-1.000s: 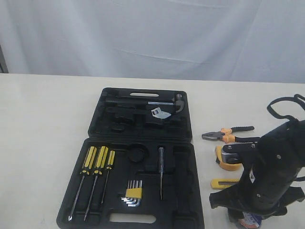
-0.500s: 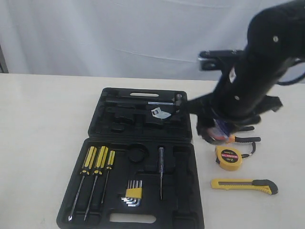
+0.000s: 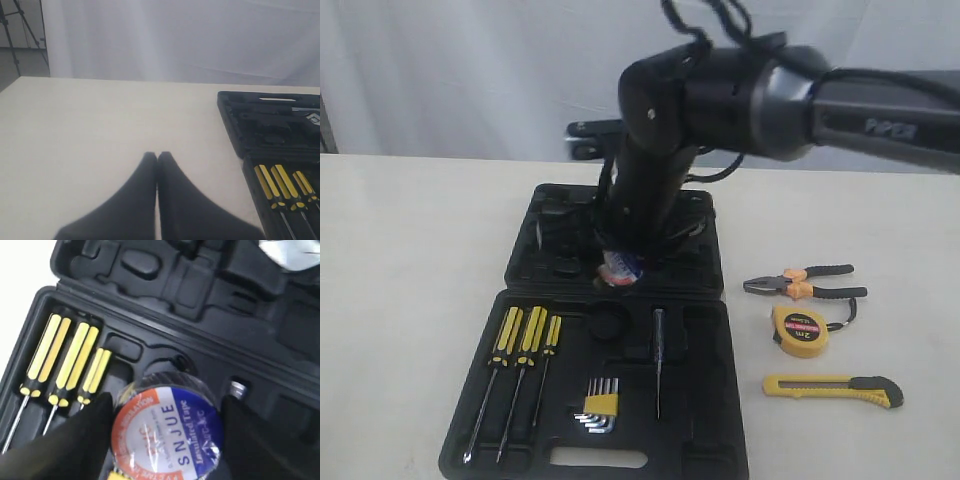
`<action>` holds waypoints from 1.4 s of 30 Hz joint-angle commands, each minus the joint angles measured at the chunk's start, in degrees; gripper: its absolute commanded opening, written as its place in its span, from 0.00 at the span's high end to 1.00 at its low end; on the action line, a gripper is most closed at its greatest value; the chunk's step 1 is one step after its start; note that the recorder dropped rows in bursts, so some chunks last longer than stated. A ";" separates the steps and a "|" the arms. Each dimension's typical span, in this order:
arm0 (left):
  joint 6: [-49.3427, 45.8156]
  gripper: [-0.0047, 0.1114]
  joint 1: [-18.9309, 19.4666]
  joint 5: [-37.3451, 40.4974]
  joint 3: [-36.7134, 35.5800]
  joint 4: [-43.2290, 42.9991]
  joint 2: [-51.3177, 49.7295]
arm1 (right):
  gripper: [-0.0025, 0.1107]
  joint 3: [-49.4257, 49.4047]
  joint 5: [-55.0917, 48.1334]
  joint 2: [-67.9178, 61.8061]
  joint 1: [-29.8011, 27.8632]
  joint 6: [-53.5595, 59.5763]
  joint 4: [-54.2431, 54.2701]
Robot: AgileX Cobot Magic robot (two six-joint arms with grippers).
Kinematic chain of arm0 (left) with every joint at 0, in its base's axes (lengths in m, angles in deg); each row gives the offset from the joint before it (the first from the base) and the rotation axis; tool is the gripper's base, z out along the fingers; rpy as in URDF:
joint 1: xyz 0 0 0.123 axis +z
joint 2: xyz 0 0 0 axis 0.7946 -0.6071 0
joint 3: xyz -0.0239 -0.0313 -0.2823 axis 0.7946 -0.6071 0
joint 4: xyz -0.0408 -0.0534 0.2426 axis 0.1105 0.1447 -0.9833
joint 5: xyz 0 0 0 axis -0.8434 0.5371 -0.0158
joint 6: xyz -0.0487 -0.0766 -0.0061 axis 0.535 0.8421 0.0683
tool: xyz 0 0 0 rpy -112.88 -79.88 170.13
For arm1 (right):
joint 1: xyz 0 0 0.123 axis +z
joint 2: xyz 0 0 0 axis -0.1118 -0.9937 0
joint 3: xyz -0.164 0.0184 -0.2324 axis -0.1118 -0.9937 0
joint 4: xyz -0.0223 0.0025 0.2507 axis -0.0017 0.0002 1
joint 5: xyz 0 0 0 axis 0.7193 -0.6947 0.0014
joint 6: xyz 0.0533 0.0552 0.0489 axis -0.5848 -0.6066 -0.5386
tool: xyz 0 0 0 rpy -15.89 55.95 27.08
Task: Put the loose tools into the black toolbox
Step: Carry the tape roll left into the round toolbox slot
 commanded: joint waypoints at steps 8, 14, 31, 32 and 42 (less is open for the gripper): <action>0.06 0.96 -0.12 0.03 -0.12 0.14 0.16 | 0.98 1.48 4.98 -8.43 1.26 -0.17 -0.40; 0.06 0.96 -0.12 0.03 -0.12 0.14 0.16 | 0.98 1.48 7.53 -9.24 1.26 -0.17 -0.43; 0.06 0.96 -0.12 0.03 -0.12 0.14 0.16 | 0.96 1.10 5.62 -11.11 1.62 -0.17 -0.96; 0.06 0.96 -0.12 0.03 -0.12 0.14 0.16 | 0.92 1.10 5.62 -11.11 1.62 -0.17 -1.50; 0.06 0.96 -0.12 0.03 -0.12 0.14 0.16 | 0.26 1.10 5.76 -11.11 1.62 -0.17 -1.88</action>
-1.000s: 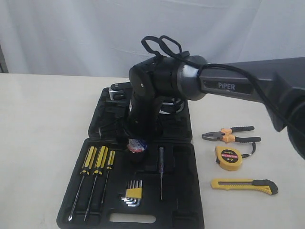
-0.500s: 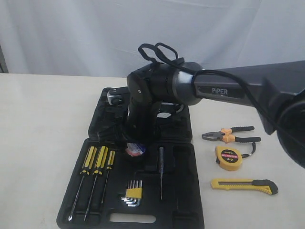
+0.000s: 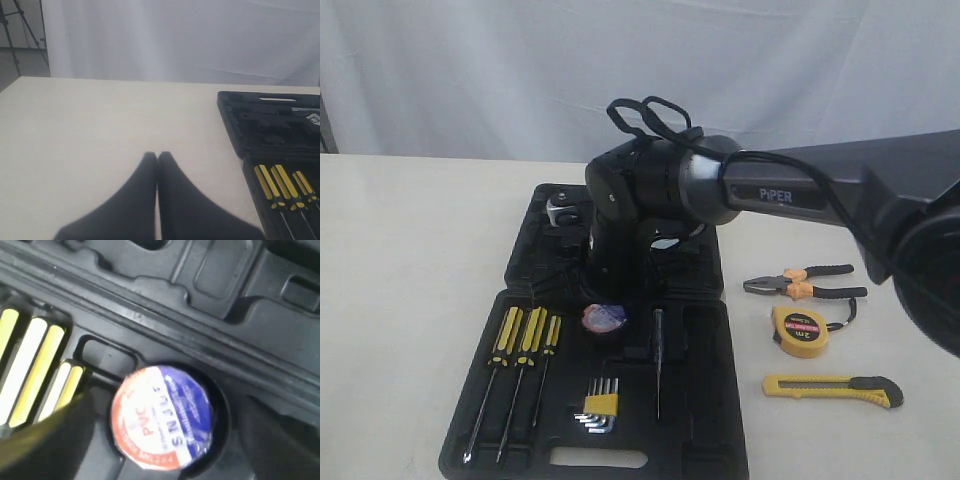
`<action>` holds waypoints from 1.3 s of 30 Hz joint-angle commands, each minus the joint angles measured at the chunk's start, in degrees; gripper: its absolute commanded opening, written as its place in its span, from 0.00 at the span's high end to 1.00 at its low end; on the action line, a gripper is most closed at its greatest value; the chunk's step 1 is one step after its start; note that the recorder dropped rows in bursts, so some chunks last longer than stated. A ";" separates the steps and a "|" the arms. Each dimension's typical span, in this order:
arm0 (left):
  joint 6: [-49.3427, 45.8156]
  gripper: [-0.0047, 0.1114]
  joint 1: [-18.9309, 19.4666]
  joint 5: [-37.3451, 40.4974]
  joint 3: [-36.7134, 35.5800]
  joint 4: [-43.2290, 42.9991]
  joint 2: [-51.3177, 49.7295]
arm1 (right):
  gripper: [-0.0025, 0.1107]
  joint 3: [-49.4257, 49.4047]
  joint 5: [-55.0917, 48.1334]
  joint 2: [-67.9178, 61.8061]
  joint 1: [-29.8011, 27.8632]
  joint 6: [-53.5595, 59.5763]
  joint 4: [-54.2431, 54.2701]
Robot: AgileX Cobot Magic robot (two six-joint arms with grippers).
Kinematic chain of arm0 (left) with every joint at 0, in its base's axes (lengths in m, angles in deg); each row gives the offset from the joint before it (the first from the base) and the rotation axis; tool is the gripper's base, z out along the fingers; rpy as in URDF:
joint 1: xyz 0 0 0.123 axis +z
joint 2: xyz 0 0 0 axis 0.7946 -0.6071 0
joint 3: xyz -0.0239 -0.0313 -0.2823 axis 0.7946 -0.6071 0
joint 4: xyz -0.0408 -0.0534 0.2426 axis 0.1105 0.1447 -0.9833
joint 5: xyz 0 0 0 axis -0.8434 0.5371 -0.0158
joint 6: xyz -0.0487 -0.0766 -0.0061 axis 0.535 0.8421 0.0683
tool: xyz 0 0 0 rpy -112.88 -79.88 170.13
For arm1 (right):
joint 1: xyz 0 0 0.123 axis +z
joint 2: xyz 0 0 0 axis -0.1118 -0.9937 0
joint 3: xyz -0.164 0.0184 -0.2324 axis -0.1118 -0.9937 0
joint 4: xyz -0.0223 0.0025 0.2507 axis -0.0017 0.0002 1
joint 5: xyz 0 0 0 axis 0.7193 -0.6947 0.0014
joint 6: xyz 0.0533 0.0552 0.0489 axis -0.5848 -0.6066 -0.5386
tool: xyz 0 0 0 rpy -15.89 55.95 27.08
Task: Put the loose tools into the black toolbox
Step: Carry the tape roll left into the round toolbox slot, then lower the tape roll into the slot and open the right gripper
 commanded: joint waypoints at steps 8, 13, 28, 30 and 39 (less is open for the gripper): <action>0.06 0.96 -0.12 0.03 -0.12 0.14 0.16 | 0.26 0.18 -1.14 1.25 -0.04 -0.05 0.11; -0.08 0.96 -0.12 0.03 -0.12 0.14 0.16 | 0.60 0.18 -4.00 4.32 -0.04 -0.05 0.33; -0.08 0.96 -0.12 0.03 -0.12 0.14 0.16 | 0.98 0.07 -2.57 -0.71 -0.04 2.91 1.00; -0.08 0.96 -0.12 0.03 -0.12 0.14 0.16 | 0.98 0.07 -2.57 -1.20 -0.04 3.67 1.00; -0.08 0.96 -0.12 0.03 -0.12 0.14 0.16 | 0.98 0.24 -1.21 1.37 -0.04 5.13 1.00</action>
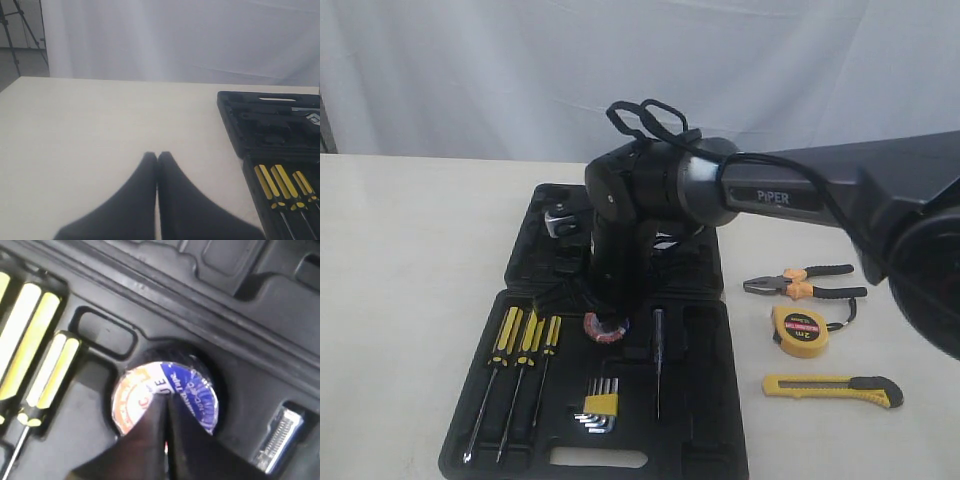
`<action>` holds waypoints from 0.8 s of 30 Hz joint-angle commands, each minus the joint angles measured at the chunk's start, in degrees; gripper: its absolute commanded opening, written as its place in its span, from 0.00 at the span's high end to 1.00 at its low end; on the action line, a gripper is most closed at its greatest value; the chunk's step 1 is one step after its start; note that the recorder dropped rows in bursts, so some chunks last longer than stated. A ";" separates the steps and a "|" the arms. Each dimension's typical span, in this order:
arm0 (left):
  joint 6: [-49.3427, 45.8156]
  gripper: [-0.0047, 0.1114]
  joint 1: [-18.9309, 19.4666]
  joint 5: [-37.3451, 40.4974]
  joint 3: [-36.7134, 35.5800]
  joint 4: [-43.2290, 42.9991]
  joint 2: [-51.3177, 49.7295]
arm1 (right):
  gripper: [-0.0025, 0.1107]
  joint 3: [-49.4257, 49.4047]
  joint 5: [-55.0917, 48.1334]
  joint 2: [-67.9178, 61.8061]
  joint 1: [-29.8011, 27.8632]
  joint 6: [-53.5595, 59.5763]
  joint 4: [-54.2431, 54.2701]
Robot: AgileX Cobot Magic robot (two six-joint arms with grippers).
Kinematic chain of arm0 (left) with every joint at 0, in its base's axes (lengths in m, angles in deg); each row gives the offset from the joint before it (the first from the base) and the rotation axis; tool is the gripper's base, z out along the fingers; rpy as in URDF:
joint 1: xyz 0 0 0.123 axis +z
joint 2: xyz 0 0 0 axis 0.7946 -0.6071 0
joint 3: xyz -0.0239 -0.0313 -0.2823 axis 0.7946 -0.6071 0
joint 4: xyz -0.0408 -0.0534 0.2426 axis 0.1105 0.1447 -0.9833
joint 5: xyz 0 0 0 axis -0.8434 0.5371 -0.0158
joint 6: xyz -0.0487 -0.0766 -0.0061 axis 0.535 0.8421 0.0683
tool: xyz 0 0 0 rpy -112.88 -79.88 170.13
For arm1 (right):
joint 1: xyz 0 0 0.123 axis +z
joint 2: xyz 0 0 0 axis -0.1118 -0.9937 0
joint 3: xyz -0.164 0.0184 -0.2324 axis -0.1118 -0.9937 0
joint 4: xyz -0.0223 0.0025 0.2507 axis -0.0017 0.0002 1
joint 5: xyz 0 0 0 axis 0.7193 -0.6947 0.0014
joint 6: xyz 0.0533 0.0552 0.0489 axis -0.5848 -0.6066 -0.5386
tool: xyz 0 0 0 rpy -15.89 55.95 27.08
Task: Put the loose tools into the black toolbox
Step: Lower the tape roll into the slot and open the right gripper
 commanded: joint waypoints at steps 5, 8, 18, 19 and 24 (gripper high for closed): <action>0.11 0.96 -0.12 0.03 -0.12 0.14 0.16 | 0.98 0.42 2.09 3.43 -0.04 0.77 -0.08; 0.11 0.96 -0.12 0.03 -0.12 0.14 0.16 | 0.98 0.09 3.07 2.16 -0.04 0.77 -0.08; 0.11 0.96 -0.12 0.03 -0.12 0.14 0.16 | 0.98 0.12 3.03 -2.09 -0.04 0.87 0.06; 0.11 0.96 -0.12 0.03 -0.12 0.14 0.16 | 0.98 0.12 3.03 -1.55 -0.04 1.00 0.06; 0.11 0.96 -0.12 0.03 -0.12 0.14 0.16 | 0.98 0.12 1.96 2.96 -0.04 1.38 0.06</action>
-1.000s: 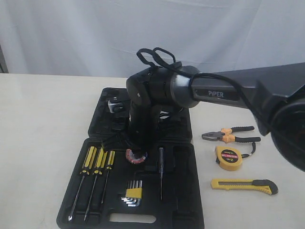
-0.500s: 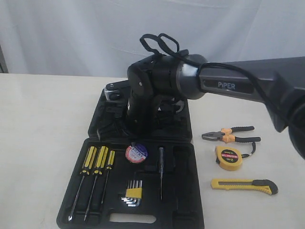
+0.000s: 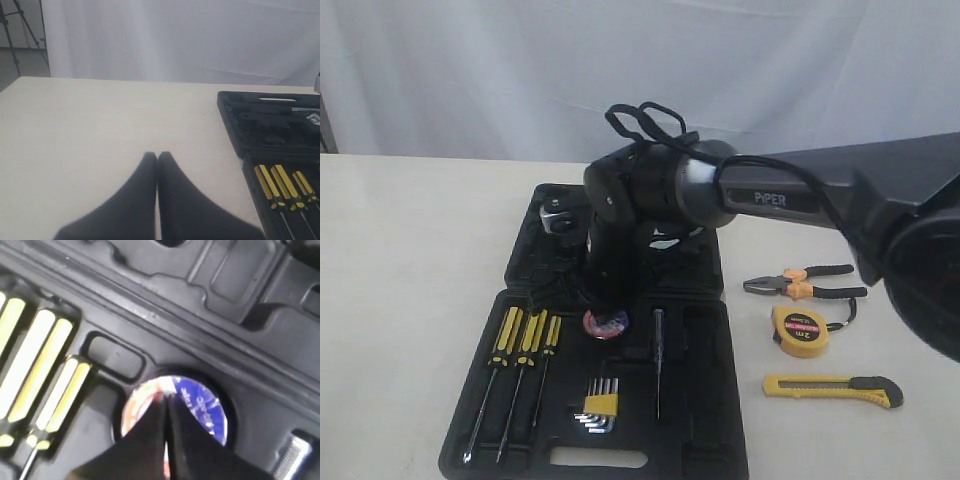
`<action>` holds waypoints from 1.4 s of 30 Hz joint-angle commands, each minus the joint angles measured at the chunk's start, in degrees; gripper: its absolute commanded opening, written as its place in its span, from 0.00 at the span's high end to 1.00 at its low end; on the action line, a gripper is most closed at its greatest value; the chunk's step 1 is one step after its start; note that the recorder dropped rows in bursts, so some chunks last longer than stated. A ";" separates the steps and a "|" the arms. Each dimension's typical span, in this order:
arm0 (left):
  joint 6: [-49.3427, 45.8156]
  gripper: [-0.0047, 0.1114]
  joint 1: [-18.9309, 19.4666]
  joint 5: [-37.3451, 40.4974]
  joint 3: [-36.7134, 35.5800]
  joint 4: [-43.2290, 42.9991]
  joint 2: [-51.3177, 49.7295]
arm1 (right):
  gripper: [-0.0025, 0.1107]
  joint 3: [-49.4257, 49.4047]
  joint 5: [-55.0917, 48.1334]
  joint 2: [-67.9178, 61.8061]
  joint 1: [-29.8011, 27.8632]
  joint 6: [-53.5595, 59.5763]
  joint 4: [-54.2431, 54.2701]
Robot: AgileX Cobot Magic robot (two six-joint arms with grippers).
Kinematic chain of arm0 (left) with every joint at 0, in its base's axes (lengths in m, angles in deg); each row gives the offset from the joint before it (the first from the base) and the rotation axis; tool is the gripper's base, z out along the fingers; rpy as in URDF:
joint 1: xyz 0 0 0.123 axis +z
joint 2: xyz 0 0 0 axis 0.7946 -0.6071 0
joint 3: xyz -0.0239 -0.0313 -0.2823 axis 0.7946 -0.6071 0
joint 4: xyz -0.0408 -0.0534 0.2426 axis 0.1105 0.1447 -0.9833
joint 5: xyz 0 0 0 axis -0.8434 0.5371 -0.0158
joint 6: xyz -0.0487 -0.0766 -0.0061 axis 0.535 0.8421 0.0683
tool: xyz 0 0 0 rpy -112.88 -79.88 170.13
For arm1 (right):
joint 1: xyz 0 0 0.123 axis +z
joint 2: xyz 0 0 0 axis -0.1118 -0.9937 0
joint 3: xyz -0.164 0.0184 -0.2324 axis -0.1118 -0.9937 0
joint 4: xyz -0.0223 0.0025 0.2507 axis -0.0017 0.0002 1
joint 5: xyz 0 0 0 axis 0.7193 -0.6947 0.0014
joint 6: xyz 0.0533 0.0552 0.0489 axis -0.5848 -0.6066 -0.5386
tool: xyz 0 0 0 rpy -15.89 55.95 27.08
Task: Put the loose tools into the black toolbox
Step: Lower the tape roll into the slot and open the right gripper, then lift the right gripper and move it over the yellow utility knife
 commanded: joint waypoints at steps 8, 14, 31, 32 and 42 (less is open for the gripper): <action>0.00 0.96 -0.12 0.03 -0.12 0.14 0.16 | 0.98 -0.23 -12.34 12.17 -0.04 8.42 -0.42; 0.00 0.96 -0.12 0.03 -0.12 0.14 0.16 | 0.98 -0.23 -18.51 18.61 -0.18 10.85 -0.84; 0.10 0.96 -0.12 0.03 -0.12 0.14 0.16 | 0.98 -16.71 -19.74 40.68 -13.24 10.52 -1.50; 0.10 0.96 -0.12 0.03 -0.12 0.14 0.16 | 0.98 -19.44 -17.99 41.70 -15.10 10.52 -1.50; 0.10 0.96 -0.12 0.03 -0.12 0.14 0.16 | 0.98 -37.97 -5.35 43.17 -25.66 13.97 -0.20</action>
